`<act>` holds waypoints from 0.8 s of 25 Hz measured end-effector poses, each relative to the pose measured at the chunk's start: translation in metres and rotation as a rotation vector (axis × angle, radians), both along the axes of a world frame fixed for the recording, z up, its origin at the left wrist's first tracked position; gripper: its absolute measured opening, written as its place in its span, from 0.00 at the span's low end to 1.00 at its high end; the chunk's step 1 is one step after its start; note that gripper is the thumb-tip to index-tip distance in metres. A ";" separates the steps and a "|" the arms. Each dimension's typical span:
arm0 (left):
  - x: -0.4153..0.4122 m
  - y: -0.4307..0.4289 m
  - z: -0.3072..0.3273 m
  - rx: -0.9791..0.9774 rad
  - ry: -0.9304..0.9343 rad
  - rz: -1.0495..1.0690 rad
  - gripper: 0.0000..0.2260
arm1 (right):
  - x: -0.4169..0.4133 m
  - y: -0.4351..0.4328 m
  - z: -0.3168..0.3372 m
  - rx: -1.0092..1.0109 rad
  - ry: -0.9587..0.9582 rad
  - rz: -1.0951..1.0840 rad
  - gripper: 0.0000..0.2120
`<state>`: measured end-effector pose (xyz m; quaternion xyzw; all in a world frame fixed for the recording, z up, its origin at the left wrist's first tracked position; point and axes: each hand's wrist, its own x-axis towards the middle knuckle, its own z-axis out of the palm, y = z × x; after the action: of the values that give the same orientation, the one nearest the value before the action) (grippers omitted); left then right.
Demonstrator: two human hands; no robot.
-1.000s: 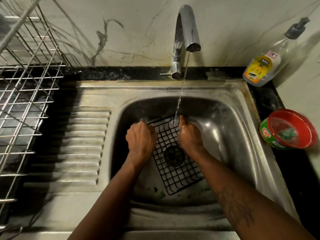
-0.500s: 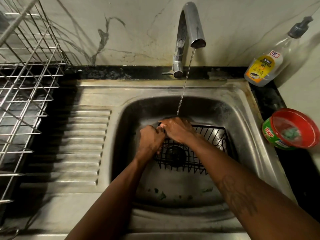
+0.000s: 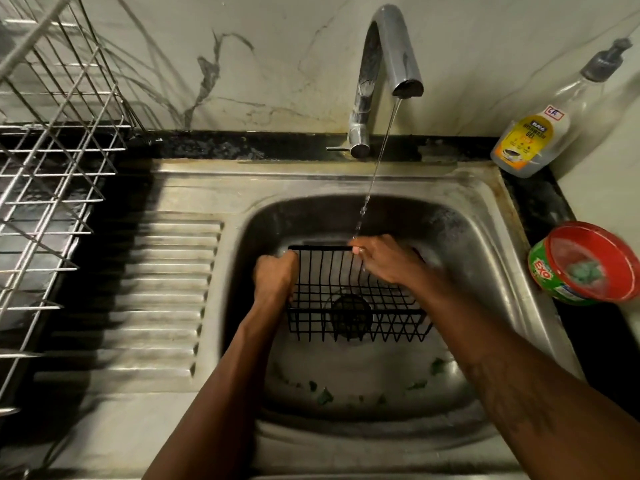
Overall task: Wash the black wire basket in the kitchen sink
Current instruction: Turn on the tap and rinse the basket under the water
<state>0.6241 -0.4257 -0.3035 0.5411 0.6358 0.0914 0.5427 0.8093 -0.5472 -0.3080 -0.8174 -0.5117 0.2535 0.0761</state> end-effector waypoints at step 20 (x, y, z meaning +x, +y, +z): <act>0.017 -0.008 0.000 0.031 -0.047 0.080 0.25 | -0.024 0.040 0.015 0.024 -0.009 0.148 0.11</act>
<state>0.6407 -0.4335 -0.3037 0.5213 0.6426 0.1356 0.5448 0.7853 -0.5075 -0.2929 -0.7773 -0.5742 0.2488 0.0645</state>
